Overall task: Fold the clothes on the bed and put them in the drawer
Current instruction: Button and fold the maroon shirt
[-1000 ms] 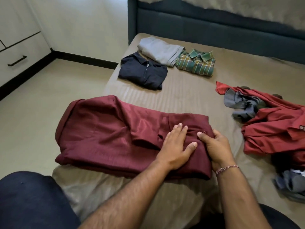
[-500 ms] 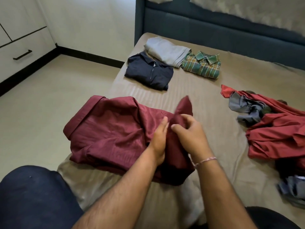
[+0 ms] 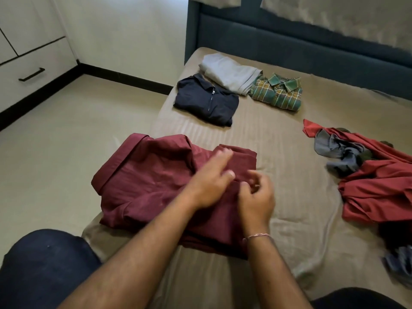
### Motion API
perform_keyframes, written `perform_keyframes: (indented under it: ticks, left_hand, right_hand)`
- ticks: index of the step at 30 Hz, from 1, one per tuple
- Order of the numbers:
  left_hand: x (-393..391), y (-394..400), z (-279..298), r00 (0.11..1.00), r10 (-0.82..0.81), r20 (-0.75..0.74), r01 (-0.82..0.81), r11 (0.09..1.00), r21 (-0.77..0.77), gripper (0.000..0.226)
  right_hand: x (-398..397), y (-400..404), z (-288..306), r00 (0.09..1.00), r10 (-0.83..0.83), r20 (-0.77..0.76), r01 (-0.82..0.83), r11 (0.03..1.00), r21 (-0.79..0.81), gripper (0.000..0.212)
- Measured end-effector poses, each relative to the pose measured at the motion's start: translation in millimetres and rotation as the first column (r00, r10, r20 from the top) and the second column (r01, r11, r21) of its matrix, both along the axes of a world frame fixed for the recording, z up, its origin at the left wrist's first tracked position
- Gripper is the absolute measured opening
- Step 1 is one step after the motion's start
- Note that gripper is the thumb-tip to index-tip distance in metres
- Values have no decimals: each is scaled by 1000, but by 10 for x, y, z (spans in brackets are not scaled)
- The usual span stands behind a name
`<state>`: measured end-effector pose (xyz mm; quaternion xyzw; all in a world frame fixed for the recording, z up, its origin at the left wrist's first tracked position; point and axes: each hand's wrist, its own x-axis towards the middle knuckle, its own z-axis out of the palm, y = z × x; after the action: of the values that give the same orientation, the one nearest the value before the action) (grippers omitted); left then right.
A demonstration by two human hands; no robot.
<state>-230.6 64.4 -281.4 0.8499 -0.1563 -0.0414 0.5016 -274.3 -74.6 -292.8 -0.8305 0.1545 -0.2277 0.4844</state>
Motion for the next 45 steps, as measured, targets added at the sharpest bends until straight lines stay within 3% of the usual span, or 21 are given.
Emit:
perform_keyframes:
  ticks: [2, 4, 7, 10, 11, 13, 15, 17, 19, 21, 24, 26, 30, 33, 35, 37, 38, 40, 42, 43, 45]
  left_hand:
    - [-114, -51, -287, 990, -84, 109, 23, 881, 472, 68]
    - [-198, 17, -514, 988, -34, 151, -68, 778, 624, 72]
    - [-174, 64, -507, 997, 11, 76, -51, 829, 558, 71]
    - [-119, 233, -146, 980, 160, 119, -190, 930, 314, 61]
    - [-79, 375, -17, 925, 285, 251, -350, 896, 272, 57]
    - [-55, 820, 191, 720, 515, 465, -674, 678, 292, 62]
    - [-22, 1379, 294, 646, 672, 361, -755, 496, 428, 77]
    - [13, 1827, 322, 683, 730, -14, -605, 576, 549, 70]
    - [-41, 1963, 314, 750, 595, -289, -479, 789, 384, 40]
    - [-62, 1865, 220, 786, 516, -341, -459, 856, 236, 22]
    - [-182, 1502, 143, 857, 426, -289, -366, 899, 240, 45]
    - [-299, 1275, 164, 864, 427, -268, -367, 897, 247, 33]
    - [-367, 1207, 56, 755, 616, -224, -598, 788, 151, 8]
    - [-413, 1355, 17, 689, 614, -384, -679, 733, -48, 14]
    - [-451, 1409, -27, 676, 601, -427, -700, 704, -118, 10]
    - [-453, 1445, -90, 671, 592, -446, -702, 701, -126, 10]
    - [-452, 1477, -111, 662, 618, -424, -713, 694, -102, 12]
    - [-460, 1535, -87, 619, 753, -223, -776, 630, -22, 24]
    - [-513, 1526, 55, 591, 804, 63, -799, 594, -88, 28]
    - [-525, 1493, 140, 629, 771, 97, -758, 637, -140, 24]
    - [-529, 1377, 266, 809, 583, -77, -586, 790, -180, 17]
  right_hand:
    - [61, -249, -159, 962, -133, -237, 156, 984, 81, 36]
    - [78, -375, -214, 889, -1, -459, 161, 937, 309, 47]
    - [76, -294, -120, 825, 334, -456, -1, 807, 590, 31]
    - [33, -143, -144, 856, 361, -370, -86, 805, 587, 22]
    - [39, -137, -166, 875, 329, -355, -63, 805, 589, 21]
    - [58, -218, -177, 900, 287, -329, -21, 781, 625, 22]
    - [85, -398, -124, 924, 235, -302, 7, 778, 629, 27]
    - [102, -584, -13, 939, 191, -284, 19, 799, 601, 32]
    - [126, -747, 142, 947, 157, -281, 29, 828, 560, 30]
    - [139, -843, 355, 942, 160, -294, 11, 863, 506, 23]
    - [150, -773, 632, 929, 193, -316, -62, 923, 381, 18]
    - [156, -571, 761, 925, 218, -310, -128, 950, 286, 16]
    - [115, 94, 910, 924, 259, -283, -280, 959, -39, 24]
    - [0, 755, 851, 914, 322, -245, -384, 881, -275, 37]
    - [-95, 1155, 709, 836, 448, -317, -543, 761, -356, 33]
    - [-200, 1392, 570, 707, 573, -415, -703, 635, -321, 33]
    - [-212, 1407, 524, 691, 604, -397, -717, 644, -267, 36]
    - [-162, 1239, 498, 822, 512, -251, -559, 810, -177, 33]
    - [-18, 895, 389, 949, 253, -189, -268, 961, -62, 31]
    - [50, 714, 316, 948, 165, -273, -161, 986, 37, 37]
    - [130, 492, 143, 844, 233, -483, -119, 960, 255, 60]
